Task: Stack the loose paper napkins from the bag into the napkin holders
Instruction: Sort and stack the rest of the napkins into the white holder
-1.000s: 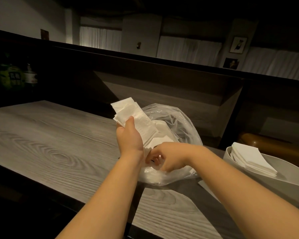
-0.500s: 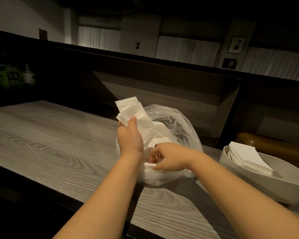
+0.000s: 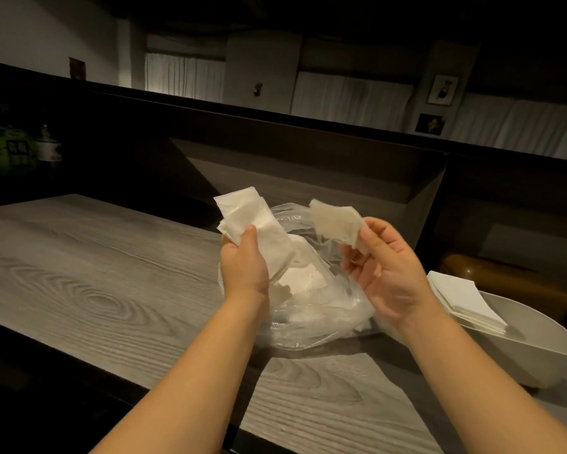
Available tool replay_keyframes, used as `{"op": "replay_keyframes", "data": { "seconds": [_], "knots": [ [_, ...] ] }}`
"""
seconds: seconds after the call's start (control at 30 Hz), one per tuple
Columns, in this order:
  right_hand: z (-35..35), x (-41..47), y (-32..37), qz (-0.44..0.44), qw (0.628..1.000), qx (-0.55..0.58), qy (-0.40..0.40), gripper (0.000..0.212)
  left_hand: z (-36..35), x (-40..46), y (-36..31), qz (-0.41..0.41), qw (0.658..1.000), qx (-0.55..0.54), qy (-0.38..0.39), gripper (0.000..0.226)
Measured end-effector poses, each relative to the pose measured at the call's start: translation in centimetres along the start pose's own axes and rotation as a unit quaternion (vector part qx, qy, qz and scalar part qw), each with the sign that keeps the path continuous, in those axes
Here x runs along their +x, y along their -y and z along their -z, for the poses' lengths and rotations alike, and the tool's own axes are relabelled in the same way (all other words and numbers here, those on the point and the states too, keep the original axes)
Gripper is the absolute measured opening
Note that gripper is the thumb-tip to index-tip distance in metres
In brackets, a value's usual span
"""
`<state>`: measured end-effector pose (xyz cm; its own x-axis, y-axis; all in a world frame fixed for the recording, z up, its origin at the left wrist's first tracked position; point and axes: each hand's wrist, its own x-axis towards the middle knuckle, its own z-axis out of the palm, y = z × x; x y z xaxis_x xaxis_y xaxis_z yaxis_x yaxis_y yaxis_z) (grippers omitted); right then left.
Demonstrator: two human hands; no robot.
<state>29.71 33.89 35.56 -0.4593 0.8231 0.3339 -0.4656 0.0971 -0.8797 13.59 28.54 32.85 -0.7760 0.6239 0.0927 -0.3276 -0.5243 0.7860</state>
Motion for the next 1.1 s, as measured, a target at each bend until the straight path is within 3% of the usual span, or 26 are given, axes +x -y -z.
{"op": "replay_keyframes", "data": {
  "seconds": [0.1, 0.17, 0.23, 0.27, 0.4, 0.5, 0.63, 0.7, 0.77, 0.83, 0.9, 1.03, 1.1],
  "knots": [
    [-0.3, -0.4, 0.1, 0.029, 0.999, 0.019, -0.003, 0.022, -0.6, -0.9, 0.8, 0.043, 0.99, 0.098, 0.089, 0.018],
    [-0.3, -0.7, -0.9, 0.034, 0.99, -0.139, 0.01, 0.026, -0.9, -1.4, 1.4, 0.078, 0.972, 0.151, 0.16, 0.025],
    [-0.3, -0.6, -1.9, 0.016, 0.951, -0.31, 0.005, 0.024, -1.1, -1.8, 1.6, 0.119, 0.959, 0.151, 0.206, 0.026],
    [-0.3, -0.5, -2.1, 0.006, 0.941, -0.338, -0.012, 0.019, -1.1, -1.7, 1.7, 0.133, 0.958, 0.148, 0.209, 0.026],
    [0.0, -0.2, -1.6, 0.008, 0.937, -0.335, -0.096, 0.007, -1.1, -1.6, 1.8, 0.149, 0.957, 0.134, 0.211, 0.027],
    [0.2, -0.3, -1.7, 0.022, 0.929, -0.355, -0.102, 0.023, -1.1, -2.0, 1.5, 0.159, 0.96, 0.109, 0.202, 0.023],
    [-0.4, 0.0, -2.6, 0.064, 0.931, -0.325, -0.15, 0.023, -1.1, -2.4, 1.3, 0.214, 0.95, 0.069, 0.219, 0.04],
    [-0.6, 0.2, -3.0, 0.087, 0.922, -0.355, -0.13, 0.023, -1.3, -2.6, 1.5, 0.182, 0.949, 0.112, 0.234, 0.024],
    [-0.5, 0.2, -2.8, 0.121, 0.895, -0.411, -0.123, 0.017, -1.3, -2.5, 1.5, 0.132, 0.962, 0.119, 0.205, 0.01],
    [0.2, 0.2, -2.1, 0.146, 0.858, -0.478, -0.116, 0.011, -1.2, -2.0, 1.2, 0.106, 0.981, 0.074, 0.145, 0.011],
    [0.7, 0.0, -1.8, 0.089, 0.811, -0.575, -0.06, 0.015, -0.9, -1.4, 1.1, 0.083, 0.991, 0.035, 0.095, 0.011],
    [0.4, -0.2, -3.1, -0.068, 0.673, -0.736, 0.035, 0.034, -0.6, -0.5, 1.6, 0.018, 0.997, 0.046, 0.054, 0.007],
    [0.2, -0.2, -3.3, -0.087, 0.652, -0.751, 0.06, 0.047, -0.6, -0.3, 1.7, 0.004, 0.998, 0.046, 0.047, 0.009]
  ]
}}
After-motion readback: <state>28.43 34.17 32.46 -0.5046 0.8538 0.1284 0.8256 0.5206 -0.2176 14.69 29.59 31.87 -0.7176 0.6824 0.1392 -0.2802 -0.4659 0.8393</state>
